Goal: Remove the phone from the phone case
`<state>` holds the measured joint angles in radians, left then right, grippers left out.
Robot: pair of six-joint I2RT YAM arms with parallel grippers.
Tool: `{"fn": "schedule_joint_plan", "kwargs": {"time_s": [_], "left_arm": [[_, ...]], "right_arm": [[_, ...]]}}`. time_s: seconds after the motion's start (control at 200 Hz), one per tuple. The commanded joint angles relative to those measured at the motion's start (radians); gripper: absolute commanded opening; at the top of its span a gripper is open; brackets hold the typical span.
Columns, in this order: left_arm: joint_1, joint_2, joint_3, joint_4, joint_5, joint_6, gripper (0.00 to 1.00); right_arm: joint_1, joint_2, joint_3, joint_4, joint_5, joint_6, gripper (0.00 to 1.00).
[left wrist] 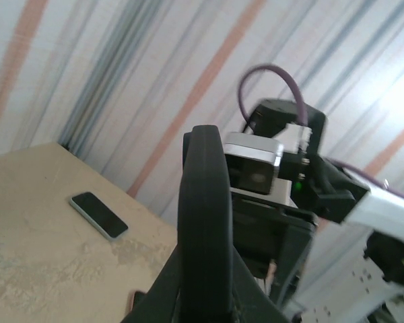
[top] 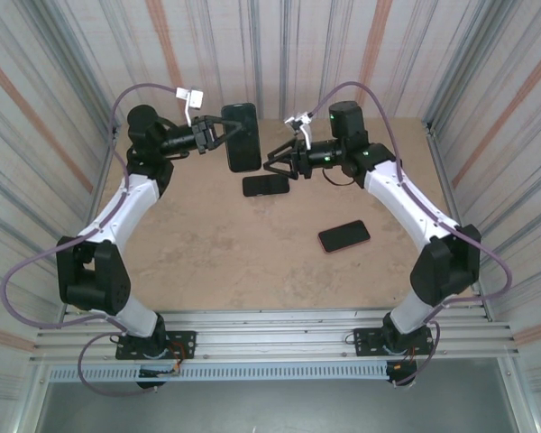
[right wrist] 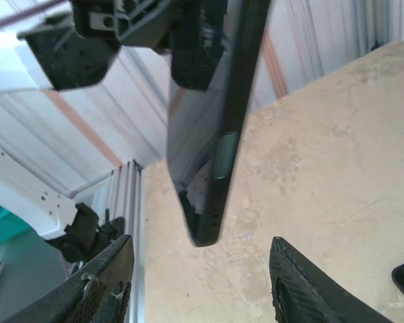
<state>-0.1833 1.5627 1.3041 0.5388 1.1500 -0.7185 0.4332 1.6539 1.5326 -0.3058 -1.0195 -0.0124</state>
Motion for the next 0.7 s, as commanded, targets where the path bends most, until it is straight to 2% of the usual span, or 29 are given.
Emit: {"fn": "schedule_joint_plan", "kwargs": {"time_s": [0.0,0.175,0.276,0.696], "left_arm": [[0.005,-0.071,0.056,-0.11,0.092,0.158,0.02],[0.007,-0.079,0.055,-0.123,0.112,0.162,0.02],[0.005,-0.085,0.048,-0.123,0.11,0.163,0.02],[0.008,-0.089,0.046,-0.118,0.119,0.137,0.0]], "right_arm": [[0.014,0.046,0.079,-0.161,-0.075,-0.175,0.53],[0.055,0.085,0.114,-0.234,-0.048,-0.304,0.41],[0.071,0.103,0.129,-0.235,-0.055,-0.316,0.39],[0.091,0.146,0.168,-0.265,-0.069,-0.366,0.22]]}}
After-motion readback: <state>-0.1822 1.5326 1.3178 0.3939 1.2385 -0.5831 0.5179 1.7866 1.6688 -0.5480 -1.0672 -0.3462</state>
